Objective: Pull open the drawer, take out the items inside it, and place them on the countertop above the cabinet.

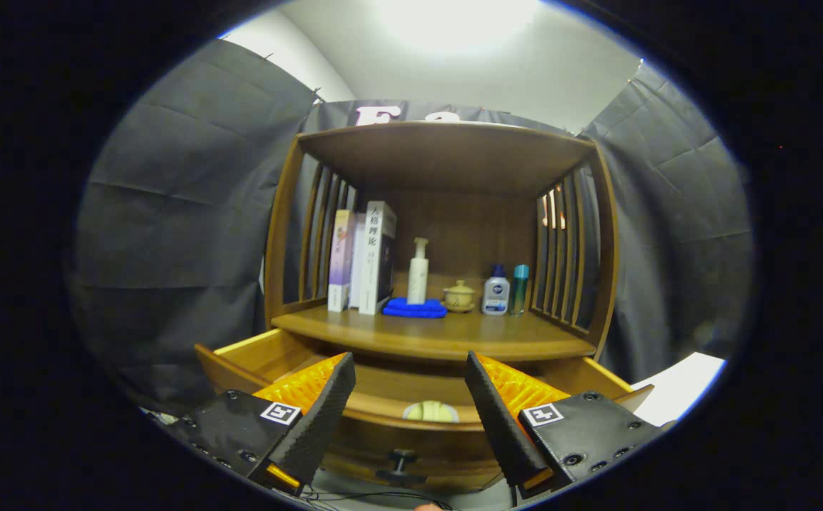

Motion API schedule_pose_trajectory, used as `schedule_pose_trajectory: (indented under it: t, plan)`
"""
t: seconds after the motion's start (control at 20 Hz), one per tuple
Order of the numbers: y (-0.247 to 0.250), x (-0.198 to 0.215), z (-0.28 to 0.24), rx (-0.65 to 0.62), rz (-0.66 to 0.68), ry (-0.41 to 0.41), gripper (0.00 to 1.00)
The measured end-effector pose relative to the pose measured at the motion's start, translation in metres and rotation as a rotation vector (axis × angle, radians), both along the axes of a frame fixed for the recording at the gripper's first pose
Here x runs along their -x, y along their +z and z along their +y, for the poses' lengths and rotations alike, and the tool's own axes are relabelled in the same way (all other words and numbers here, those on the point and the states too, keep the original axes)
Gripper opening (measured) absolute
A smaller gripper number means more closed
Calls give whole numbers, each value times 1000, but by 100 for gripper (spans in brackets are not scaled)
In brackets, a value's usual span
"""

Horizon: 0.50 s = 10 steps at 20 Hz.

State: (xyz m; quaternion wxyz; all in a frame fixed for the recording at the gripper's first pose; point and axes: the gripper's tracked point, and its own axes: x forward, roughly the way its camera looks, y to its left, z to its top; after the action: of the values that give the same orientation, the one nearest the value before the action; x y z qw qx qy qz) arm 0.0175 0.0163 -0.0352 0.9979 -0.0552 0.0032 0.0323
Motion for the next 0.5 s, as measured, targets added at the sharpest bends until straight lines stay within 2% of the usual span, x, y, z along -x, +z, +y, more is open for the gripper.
schedule_pose_trajectory:
  t: [0.25,0.5]
  plan:
    - [19,-34,-7,-27,94,2,98]
    - [5,-69,3,-38,292,84,98]
